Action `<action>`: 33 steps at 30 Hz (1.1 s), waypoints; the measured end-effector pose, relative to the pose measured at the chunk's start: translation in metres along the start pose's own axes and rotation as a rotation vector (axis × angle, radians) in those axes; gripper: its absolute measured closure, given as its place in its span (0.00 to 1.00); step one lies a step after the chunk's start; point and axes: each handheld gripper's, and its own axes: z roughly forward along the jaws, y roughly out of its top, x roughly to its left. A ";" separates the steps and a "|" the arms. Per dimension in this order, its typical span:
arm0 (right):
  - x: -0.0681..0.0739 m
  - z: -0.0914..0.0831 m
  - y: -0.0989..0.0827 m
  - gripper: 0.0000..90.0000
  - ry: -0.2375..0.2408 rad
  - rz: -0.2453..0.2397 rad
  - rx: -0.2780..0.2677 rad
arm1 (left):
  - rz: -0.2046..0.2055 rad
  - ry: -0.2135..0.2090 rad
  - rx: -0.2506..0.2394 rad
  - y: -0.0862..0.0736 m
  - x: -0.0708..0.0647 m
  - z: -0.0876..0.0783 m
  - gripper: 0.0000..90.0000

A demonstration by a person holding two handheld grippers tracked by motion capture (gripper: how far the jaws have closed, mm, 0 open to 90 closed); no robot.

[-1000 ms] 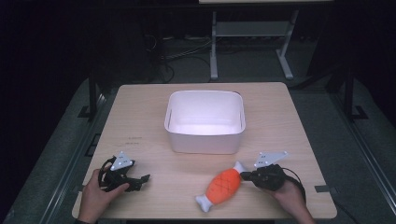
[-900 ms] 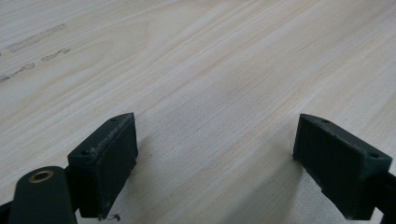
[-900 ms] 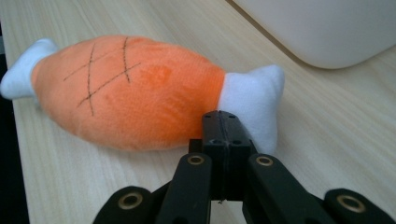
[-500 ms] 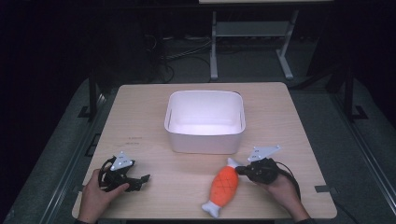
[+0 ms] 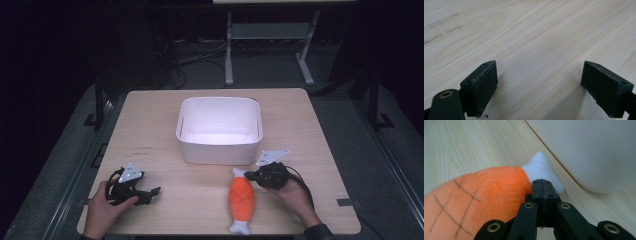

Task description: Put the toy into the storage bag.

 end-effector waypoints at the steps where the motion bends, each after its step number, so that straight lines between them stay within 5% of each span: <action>1: 0.000 0.001 0.002 1.00 -0.002 -0.003 0.006 | 0.000 0.000 0.000 0.000 0.000 0.000 0.15; 33: 0.022 0.046 0.048 1.00 0.073 -0.124 0.036 | -0.004 0.000 -0.001 0.000 0.000 0.000 0.14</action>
